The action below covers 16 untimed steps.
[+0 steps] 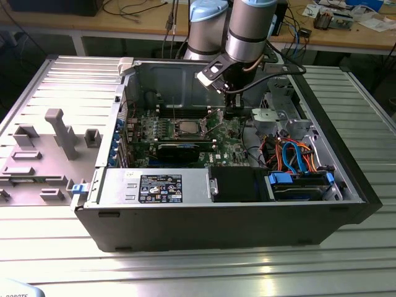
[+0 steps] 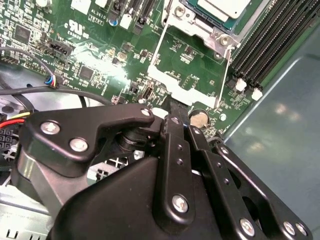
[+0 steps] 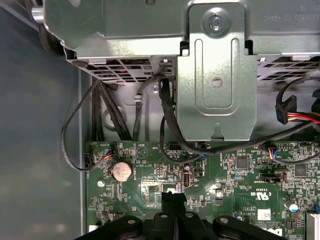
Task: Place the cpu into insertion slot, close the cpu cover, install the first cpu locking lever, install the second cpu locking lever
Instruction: 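Close the cpu cover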
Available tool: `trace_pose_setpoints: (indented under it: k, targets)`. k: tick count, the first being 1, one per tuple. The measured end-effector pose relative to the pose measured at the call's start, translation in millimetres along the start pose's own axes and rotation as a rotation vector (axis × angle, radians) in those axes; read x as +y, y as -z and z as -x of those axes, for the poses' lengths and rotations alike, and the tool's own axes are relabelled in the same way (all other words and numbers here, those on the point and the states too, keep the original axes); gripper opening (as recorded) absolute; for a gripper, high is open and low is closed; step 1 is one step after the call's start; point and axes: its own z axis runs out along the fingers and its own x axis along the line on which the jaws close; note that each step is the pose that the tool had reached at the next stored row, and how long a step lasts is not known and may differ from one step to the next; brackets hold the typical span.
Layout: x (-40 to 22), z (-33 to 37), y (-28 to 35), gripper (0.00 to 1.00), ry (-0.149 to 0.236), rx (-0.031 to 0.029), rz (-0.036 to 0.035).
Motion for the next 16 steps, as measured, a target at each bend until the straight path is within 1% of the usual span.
trace_pose_setpoints:
  k: [8,12,16]
  targets:
    - [-0.9,0.7,0.0,0.11,0.0,0.0001,0.0001]
    - [-3.5,0.8,0.1,0.11,0.0,-0.0002,0.0]
    - [-7.5,0.8,0.0,0.11,0.0,-0.0001,0.0]
